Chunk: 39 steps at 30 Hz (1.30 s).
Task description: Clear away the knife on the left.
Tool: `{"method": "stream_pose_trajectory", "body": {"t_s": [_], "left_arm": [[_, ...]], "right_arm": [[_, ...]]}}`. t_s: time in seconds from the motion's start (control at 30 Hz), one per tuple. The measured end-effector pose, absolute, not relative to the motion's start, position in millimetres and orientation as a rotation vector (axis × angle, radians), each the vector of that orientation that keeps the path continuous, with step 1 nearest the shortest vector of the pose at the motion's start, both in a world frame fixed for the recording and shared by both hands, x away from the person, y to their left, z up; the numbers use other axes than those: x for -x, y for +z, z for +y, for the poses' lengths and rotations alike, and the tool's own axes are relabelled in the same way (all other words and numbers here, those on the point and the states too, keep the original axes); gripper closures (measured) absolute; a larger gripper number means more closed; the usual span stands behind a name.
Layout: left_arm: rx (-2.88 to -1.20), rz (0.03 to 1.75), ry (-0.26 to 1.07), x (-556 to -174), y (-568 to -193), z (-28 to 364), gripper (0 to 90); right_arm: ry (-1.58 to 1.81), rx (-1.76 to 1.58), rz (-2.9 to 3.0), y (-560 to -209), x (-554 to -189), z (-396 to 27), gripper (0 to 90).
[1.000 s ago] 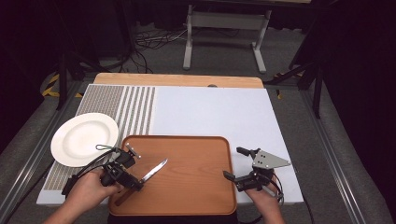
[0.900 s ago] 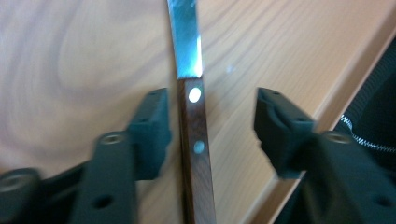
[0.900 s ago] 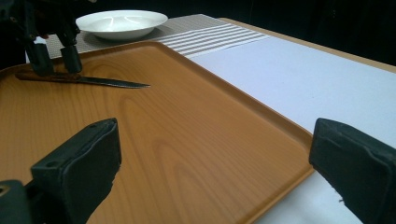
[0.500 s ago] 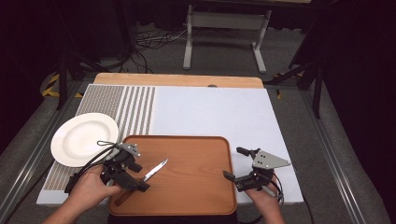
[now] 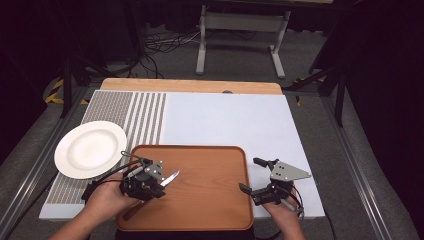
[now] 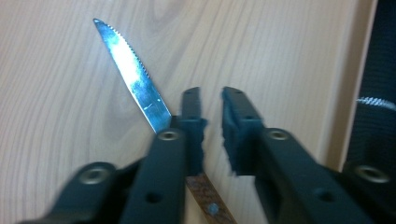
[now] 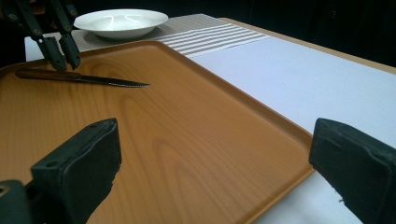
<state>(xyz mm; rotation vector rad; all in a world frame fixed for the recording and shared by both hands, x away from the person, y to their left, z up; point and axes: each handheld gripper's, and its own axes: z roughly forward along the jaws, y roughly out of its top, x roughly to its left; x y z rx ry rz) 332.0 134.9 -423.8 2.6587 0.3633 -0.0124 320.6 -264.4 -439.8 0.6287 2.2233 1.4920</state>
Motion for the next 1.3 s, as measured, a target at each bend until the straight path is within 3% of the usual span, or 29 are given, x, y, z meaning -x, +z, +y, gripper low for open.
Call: {"method": "stream_pose_trajectory", "body": {"t_s": [0.1, 0.53, 1.3], "left_arm": [[-2.672, 0.353, -0.023, -334, -427, 132, 90.0], [-2.789, 0.346, 0.008, -334, -441, 119, 90.0], [-2.786, 0.469, 0.014, -344, -441, 134, 90.0]], "right_arm": [[1.495, -0.629, 2.224, -440, -321, -264, 3.0], [1.498, -0.628, 2.229, -440, -321, -264, 3.1], [1.500, -0.637, 2.232, -441, -322, -265, 3.1]]}}
